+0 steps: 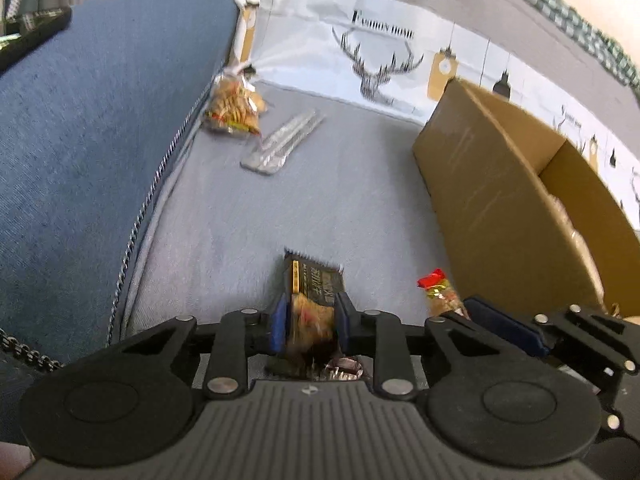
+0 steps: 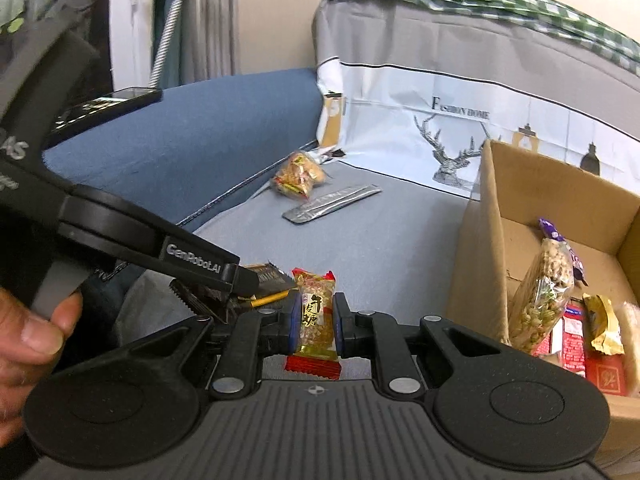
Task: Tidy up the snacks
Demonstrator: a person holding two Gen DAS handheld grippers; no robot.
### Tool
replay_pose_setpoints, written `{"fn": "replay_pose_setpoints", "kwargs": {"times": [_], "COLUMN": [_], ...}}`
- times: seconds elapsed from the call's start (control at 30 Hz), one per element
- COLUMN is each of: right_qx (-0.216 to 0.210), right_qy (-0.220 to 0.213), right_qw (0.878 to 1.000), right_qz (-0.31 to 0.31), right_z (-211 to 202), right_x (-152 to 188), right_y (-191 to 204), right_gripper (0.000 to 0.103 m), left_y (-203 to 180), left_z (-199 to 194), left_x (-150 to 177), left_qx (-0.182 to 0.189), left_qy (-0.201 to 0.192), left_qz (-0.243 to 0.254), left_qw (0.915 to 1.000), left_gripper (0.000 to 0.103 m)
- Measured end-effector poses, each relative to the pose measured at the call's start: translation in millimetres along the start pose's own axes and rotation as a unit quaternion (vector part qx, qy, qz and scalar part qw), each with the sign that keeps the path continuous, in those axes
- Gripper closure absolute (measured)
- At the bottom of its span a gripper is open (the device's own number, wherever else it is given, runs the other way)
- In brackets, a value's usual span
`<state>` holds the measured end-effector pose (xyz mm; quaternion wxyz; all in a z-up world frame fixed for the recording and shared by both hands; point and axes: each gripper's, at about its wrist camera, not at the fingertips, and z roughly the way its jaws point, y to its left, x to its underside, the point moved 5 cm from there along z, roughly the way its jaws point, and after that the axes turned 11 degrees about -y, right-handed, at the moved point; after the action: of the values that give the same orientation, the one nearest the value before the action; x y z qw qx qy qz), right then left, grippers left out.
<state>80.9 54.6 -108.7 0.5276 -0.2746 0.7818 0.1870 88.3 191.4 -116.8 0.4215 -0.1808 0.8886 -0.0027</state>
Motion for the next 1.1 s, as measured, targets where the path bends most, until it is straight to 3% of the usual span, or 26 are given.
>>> {"fn": "replay_pose_setpoints", "kwargs": {"times": [0.13,0.27,0.63,1.1], "right_qx": [-0.004,-0.011,0.002,0.000], "right_qy": [0.013,0.037,0.112,0.112], "right_qw": [1.000,0.999,0.993,0.993], "right_qz": [-0.008,-0.010,-0.038,-0.033], "right_z": [0.7,8.0,35.2,36.8], "right_x": [6.4,14.8,47.0,47.3], "right_y": [-0.7,0.3,4.7,2.6], "right_gripper": [0.086,0.086,0.084,0.081], "left_y": [-1.3,-5.1,-10.0,-18.9], "left_z": [9.9,19.5,35.4,43.2], "left_x": [3.9,9.1,14.3,20.7], "left_qx": [-0.011,-0.021,-0.018,-0.021], "left_qy": [0.023,0.043,0.061,0.062], "left_qz": [0.011,0.034,0.038,0.059], "left_qw": [0.9996,0.9982,0.9972,0.9961], "left_gripper": [0.074,0.060,0.041,0.038]}}
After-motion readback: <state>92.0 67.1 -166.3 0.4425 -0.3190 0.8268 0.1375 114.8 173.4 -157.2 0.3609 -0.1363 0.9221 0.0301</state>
